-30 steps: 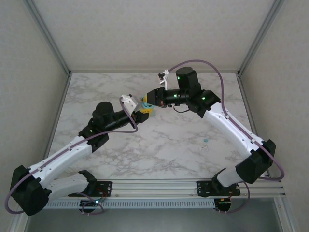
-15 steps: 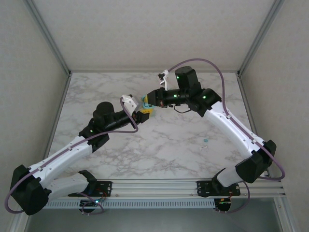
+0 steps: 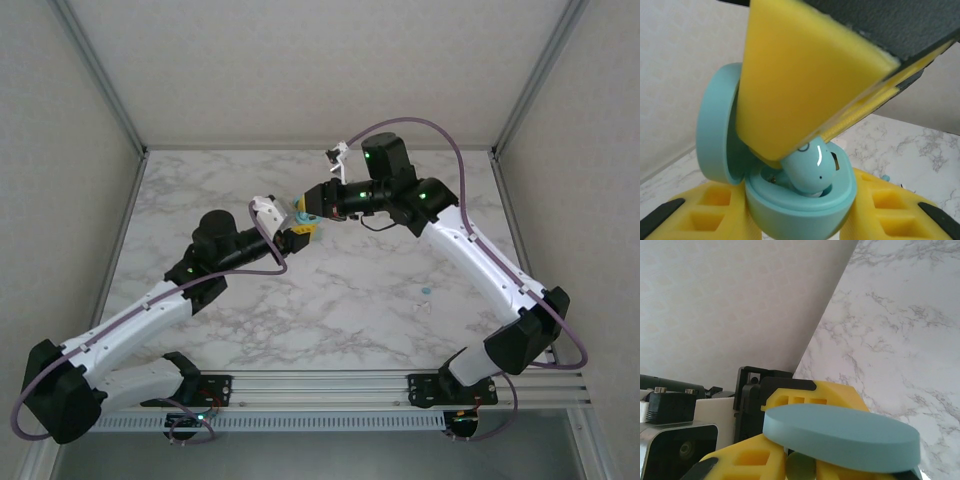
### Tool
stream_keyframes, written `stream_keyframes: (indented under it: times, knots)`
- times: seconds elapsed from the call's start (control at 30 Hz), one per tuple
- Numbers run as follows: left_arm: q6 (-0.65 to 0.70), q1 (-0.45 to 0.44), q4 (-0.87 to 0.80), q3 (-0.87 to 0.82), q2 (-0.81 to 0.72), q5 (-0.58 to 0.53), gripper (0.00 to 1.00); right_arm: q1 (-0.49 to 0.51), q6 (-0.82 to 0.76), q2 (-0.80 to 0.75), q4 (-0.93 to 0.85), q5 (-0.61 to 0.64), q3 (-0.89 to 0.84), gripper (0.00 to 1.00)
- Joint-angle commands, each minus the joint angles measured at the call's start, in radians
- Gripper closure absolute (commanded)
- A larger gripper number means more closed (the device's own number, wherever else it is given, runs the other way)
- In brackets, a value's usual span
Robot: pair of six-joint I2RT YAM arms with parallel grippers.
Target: Insert the wireless bluetooth earbuds into the charging case
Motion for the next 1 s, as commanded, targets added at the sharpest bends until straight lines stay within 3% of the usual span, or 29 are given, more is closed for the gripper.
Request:
stream_keyframes:
  times: [0.0,0.97]
  knots:
    - [0.011,-0.003,0.104,0.051,0.008,0.016,0.80,0.013,-0.028,0.027,-0.102,-0.026,0.026,0.81]
    - [0.006,-0.003,0.101,0.020,-0.040,0.005,0.79,0.013,-0.016,0.033,-0.098,0.004,0.026,0.78]
